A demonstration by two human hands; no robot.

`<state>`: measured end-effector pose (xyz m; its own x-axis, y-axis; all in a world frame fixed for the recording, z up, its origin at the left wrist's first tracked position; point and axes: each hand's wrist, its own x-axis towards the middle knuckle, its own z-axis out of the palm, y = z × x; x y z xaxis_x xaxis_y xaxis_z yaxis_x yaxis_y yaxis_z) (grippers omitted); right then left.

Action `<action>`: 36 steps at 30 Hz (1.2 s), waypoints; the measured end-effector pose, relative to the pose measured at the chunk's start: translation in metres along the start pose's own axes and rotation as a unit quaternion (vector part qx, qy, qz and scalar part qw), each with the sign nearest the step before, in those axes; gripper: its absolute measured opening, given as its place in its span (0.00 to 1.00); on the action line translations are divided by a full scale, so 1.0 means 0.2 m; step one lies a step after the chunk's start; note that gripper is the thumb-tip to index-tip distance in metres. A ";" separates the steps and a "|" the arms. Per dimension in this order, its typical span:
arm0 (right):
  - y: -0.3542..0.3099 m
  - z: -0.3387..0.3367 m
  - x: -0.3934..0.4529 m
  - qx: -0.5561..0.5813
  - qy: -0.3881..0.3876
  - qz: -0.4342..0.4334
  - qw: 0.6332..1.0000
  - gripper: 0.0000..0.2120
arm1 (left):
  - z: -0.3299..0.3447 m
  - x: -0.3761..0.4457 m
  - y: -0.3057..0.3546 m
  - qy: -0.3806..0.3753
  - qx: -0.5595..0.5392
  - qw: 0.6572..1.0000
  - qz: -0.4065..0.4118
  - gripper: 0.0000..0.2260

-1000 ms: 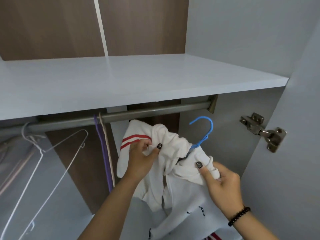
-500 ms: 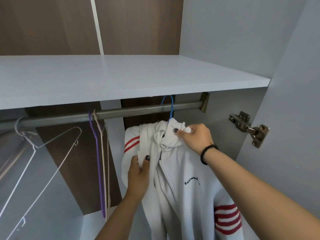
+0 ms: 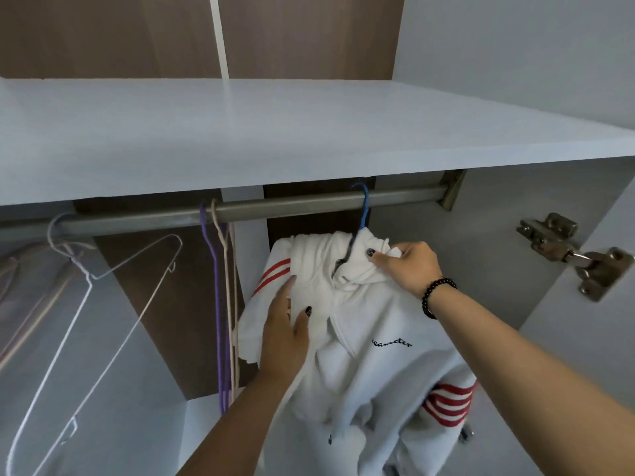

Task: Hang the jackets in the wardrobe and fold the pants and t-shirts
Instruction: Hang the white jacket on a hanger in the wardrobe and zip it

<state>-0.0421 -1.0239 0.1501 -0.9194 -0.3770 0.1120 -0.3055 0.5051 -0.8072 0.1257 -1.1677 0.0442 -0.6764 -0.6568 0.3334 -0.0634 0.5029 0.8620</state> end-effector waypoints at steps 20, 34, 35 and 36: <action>0.36 0.04 -0.08 -0.258 0.153 -0.187 0.935 0.29 | 0.56 0.27 -0.20 -0.212 0.024 0.971 -0.104 0.15; 0.64 0.62 -0.64 -0.204 -0.072 -0.097 0.972 0.20 | 0.18 -0.06 -0.37 -0.246 0.041 0.967 -0.049 0.15; 0.63 0.67 -0.66 -0.208 -0.109 -0.068 0.970 0.21 | 0.15 -0.10 -0.37 -0.249 0.038 0.966 -0.059 0.14; 0.62 0.71 -0.68 -0.201 -0.132 -0.045 0.970 0.22 | 0.12 -0.13 -0.37 -0.248 0.032 0.966 -0.067 0.13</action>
<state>0.0809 -1.0209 -0.0481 -0.8054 -0.5923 -0.0233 -0.5023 0.7029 -0.5036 0.1303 -1.1733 -0.0372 -0.9262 -0.3767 -0.0180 -0.2103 0.4763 0.8537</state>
